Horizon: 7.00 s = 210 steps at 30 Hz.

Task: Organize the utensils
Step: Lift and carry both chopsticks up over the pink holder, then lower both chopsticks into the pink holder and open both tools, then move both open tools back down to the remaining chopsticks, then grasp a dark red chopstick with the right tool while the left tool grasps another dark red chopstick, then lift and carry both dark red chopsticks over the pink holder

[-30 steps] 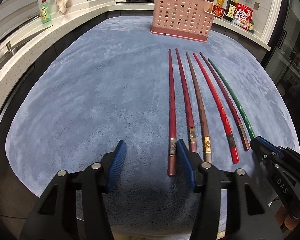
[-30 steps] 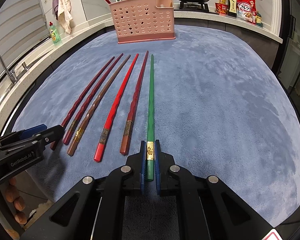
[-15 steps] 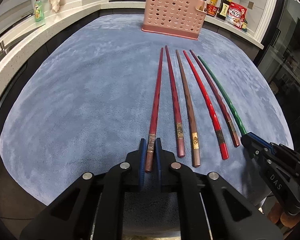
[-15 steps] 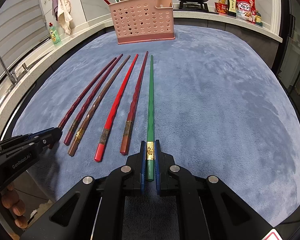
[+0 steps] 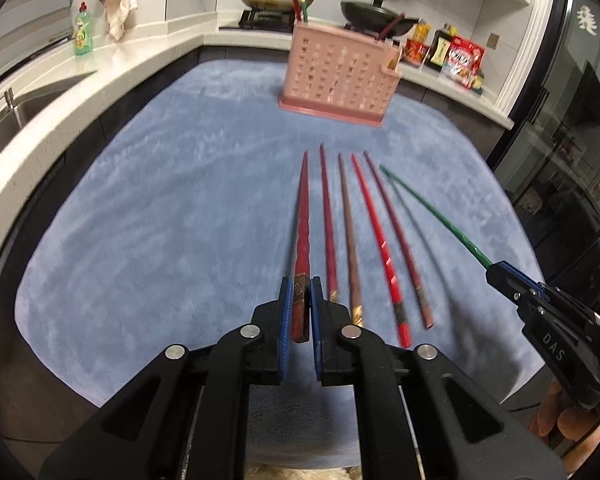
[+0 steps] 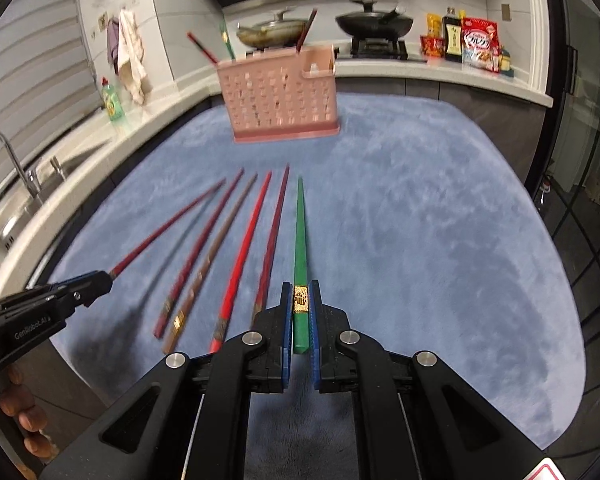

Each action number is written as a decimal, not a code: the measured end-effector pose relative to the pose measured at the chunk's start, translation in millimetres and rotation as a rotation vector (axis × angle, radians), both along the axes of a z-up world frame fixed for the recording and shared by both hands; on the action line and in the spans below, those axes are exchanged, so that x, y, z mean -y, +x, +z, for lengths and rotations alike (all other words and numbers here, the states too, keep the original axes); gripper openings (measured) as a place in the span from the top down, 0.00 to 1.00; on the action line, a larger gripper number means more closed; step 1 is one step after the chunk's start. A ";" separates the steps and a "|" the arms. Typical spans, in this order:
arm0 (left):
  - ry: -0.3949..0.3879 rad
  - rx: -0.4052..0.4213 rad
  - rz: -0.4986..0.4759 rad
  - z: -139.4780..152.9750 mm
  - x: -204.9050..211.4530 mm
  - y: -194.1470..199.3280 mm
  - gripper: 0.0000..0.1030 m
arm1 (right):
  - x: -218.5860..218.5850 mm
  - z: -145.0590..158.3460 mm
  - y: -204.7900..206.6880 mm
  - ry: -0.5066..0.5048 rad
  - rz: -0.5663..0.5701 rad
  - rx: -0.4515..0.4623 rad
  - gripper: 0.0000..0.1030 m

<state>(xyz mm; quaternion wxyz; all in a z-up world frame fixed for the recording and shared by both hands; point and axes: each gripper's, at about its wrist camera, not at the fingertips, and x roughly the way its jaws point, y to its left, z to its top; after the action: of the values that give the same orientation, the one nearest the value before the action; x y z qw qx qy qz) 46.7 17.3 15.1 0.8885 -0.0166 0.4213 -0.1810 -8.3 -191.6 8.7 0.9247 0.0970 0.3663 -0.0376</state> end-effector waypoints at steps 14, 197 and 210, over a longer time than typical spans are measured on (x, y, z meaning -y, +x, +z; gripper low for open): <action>-0.035 0.173 0.032 90.9 -2.7 34.0 0.92 | 42.5 99.0 22.2 -0.004 -0.041 0.238 0.93; 0.084 -0.060 0.025 -53.4 18.5 19.1 0.89 | -14.7 -57.8 13.7 0.051 0.023 -0.054 0.93; 0.020 0.009 0.041 1.9 4.9 23.9 0.90 | 11.6 8.7 12.7 0.070 -0.025 0.115 0.93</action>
<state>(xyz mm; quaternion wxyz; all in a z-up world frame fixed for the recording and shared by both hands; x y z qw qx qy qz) 70.5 12.4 17.0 0.8940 -0.0158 0.4188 -0.1586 4.5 -203.2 17.4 0.9396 0.1360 0.3126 -0.0307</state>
